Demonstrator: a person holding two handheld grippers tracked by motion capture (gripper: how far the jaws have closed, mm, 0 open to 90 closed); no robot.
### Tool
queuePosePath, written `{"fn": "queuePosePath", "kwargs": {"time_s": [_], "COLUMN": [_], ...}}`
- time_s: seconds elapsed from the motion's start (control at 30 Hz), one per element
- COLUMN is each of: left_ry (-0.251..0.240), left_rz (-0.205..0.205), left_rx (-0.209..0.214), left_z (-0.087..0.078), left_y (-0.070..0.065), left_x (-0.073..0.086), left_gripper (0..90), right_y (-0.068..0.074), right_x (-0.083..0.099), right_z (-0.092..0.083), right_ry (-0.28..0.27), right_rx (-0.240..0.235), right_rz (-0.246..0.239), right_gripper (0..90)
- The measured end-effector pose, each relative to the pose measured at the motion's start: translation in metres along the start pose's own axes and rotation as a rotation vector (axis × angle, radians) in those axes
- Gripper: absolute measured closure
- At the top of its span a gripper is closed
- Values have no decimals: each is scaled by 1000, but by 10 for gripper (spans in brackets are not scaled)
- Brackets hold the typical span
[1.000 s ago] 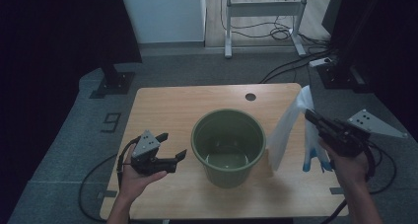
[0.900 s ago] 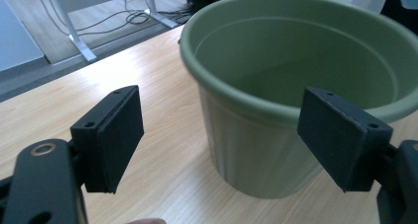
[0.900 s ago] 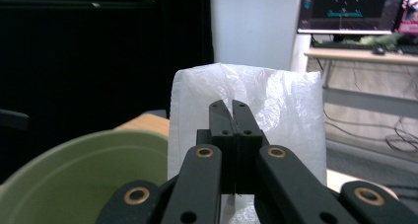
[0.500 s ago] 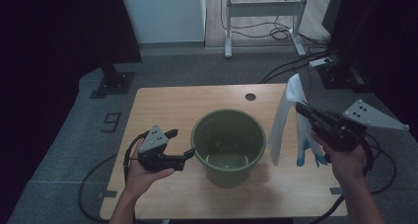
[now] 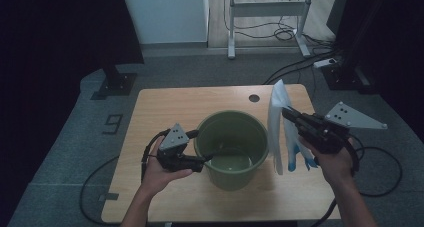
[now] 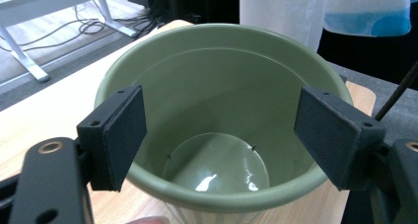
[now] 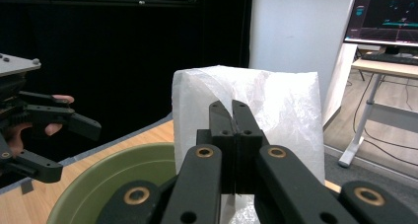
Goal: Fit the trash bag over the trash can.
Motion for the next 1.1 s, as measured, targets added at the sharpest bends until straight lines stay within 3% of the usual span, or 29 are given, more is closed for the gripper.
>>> {"fn": "queuePosePath", "kwargs": {"time_s": [0.4, 1.1], "left_ry": [-17, -13], "left_rz": [-2, 24], "left_rx": [93, 163], "left_z": [19, 54], "left_y": [-9, -31], "left_x": [-19, -45], "left_gripper": [221, 229], "right_y": [5, 7], "right_x": [4, 6], "right_z": [12, 15], "right_ry": [12, 17], "right_rx": [-18, -28], "right_rz": [3, 6], "right_gripper": [892, 892]}}
Point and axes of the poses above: each handheld gripper's, and its own axes: z roughly forward along the jaws, x roughly out of its underside, y roughly to its left, the point moved 5 cm from there along z, roughly forward along the jaws, and after that the axes turned 6 degrees about -y, right-handed, at the moved point
